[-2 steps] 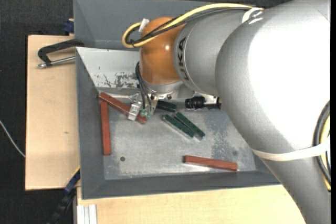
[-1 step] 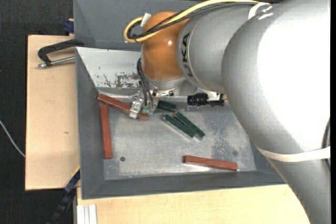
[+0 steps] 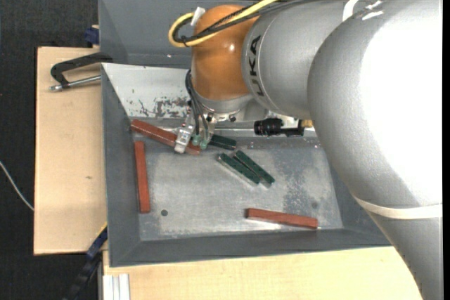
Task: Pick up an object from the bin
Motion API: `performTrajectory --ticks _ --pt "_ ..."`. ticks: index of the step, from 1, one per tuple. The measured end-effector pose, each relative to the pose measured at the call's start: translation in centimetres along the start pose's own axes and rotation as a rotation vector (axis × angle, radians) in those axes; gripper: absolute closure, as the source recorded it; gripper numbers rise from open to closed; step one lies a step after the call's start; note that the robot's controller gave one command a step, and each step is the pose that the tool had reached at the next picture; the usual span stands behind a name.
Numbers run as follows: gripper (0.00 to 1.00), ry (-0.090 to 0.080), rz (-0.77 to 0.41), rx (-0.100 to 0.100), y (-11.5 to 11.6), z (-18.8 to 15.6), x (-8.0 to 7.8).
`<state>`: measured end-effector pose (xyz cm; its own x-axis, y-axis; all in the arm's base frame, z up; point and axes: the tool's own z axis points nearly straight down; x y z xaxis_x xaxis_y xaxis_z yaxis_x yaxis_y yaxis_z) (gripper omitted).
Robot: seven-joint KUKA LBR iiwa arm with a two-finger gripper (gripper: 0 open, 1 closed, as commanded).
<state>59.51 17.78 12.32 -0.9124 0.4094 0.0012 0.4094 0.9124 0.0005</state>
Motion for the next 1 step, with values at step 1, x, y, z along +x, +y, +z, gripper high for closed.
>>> performTrajectory --ticks 1 --pt "1.00 -0.004 -0.001 -0.004 0.09 -2.16 -0.08"
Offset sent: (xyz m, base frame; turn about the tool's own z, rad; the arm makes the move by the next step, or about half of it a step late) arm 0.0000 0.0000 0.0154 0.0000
